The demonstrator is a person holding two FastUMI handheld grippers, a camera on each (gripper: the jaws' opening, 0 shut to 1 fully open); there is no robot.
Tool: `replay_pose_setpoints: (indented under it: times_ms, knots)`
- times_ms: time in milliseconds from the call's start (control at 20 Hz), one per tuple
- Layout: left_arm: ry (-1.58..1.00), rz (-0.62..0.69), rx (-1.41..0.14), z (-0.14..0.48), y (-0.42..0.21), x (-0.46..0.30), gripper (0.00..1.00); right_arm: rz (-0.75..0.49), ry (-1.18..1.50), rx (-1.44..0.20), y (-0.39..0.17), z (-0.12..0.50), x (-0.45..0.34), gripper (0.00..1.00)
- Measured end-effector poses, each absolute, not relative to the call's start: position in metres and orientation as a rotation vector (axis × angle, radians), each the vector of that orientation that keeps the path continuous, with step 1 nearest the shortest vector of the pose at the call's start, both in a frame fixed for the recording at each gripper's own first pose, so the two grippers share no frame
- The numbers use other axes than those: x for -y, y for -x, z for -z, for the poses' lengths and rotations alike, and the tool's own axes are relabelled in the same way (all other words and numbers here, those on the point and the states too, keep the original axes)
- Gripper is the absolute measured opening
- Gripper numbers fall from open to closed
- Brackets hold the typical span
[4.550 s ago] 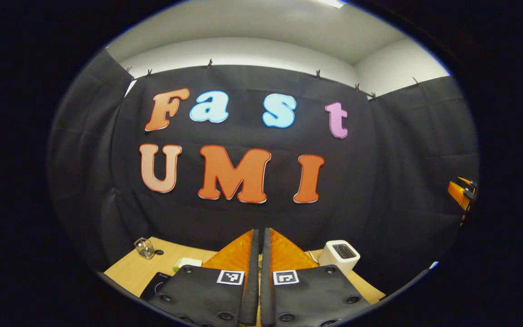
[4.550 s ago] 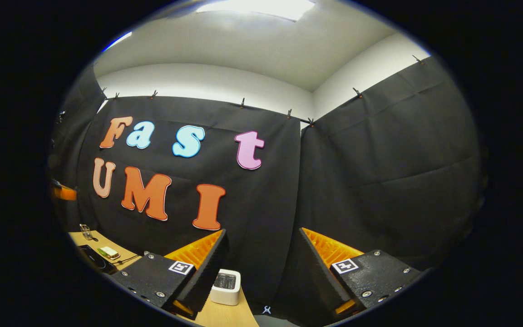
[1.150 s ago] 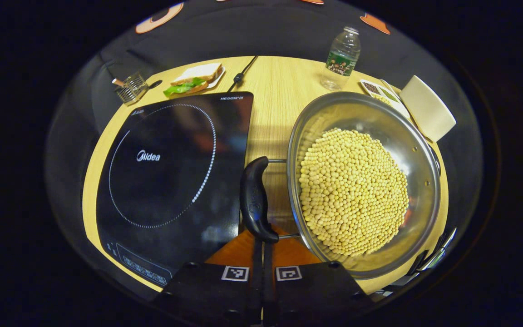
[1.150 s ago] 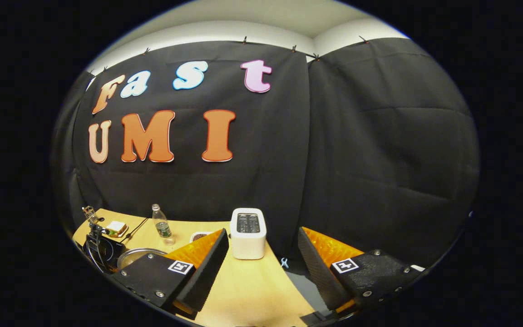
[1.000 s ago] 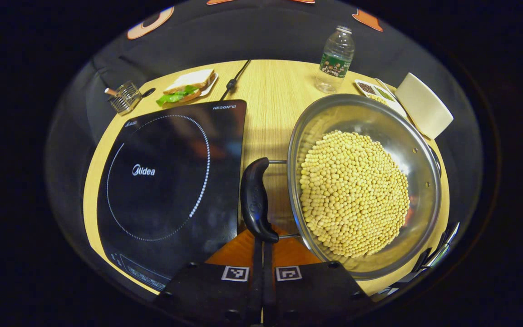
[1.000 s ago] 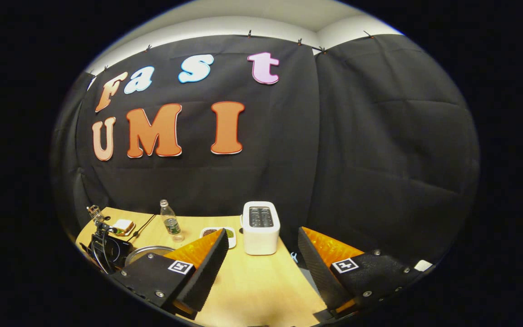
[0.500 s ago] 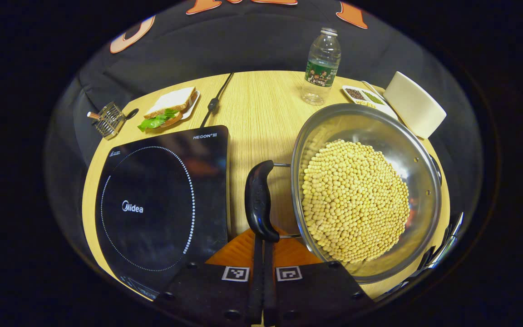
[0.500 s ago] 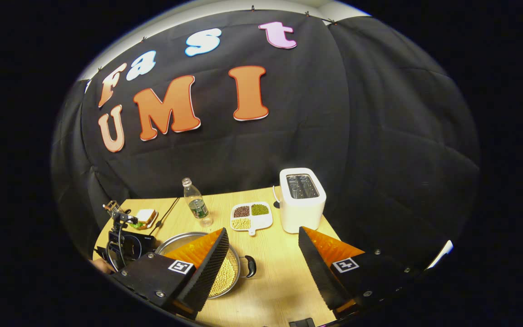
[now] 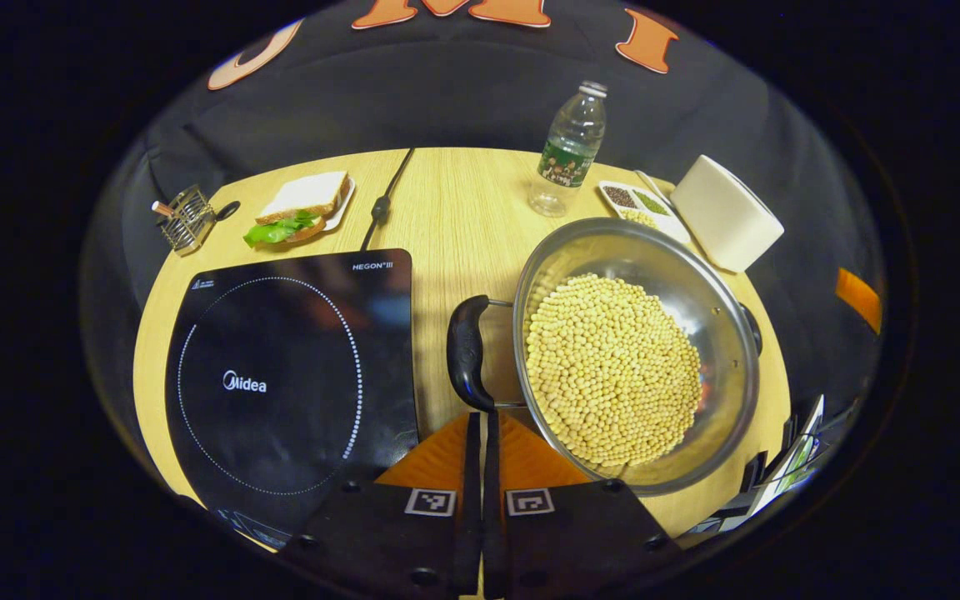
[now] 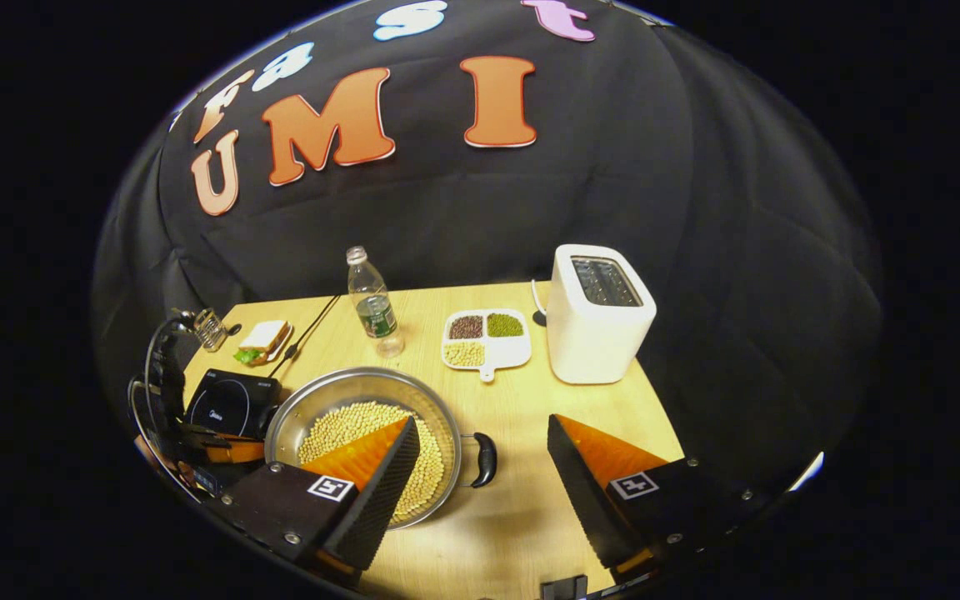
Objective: First push the handle of the pot to place it horizontally, then grasp the pot with both hands and set it on the induction cooktop.
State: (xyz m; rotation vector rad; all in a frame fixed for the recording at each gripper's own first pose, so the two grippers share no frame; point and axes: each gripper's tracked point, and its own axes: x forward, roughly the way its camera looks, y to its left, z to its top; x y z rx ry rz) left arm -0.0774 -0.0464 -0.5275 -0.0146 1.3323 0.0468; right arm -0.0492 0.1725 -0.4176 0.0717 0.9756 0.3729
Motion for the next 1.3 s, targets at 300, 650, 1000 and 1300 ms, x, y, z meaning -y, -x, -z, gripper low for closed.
replay_pose_setpoints:
  times_ms: [300, 650, 1000, 1300]
  knots:
    - [0.013, -0.005, -1.222, 0.502, 0.048, 0.045, 0.71, -0.403, -0.048, -1.038, 0.057, 0.439, -0.183, 0.96]
    - [0.028, 0.005, -1.26, 0.541, 0.028, 0.052, 0.97, -0.411, -0.016, -1.109, 0.067, 0.473, -0.19, 0.96]
    - [0.057, 0.019, -1.306, 0.57, 0.023, 0.062, 0.99, -0.401, 0.002, -1.18, 0.068, 0.503, -0.195, 0.96]
    - [0.061, -0.016, -1.332, 0.593, 0.02, 0.063, 0.95, -0.383, -0.003, -1.263, 0.073, 0.535, -0.2, 0.96]
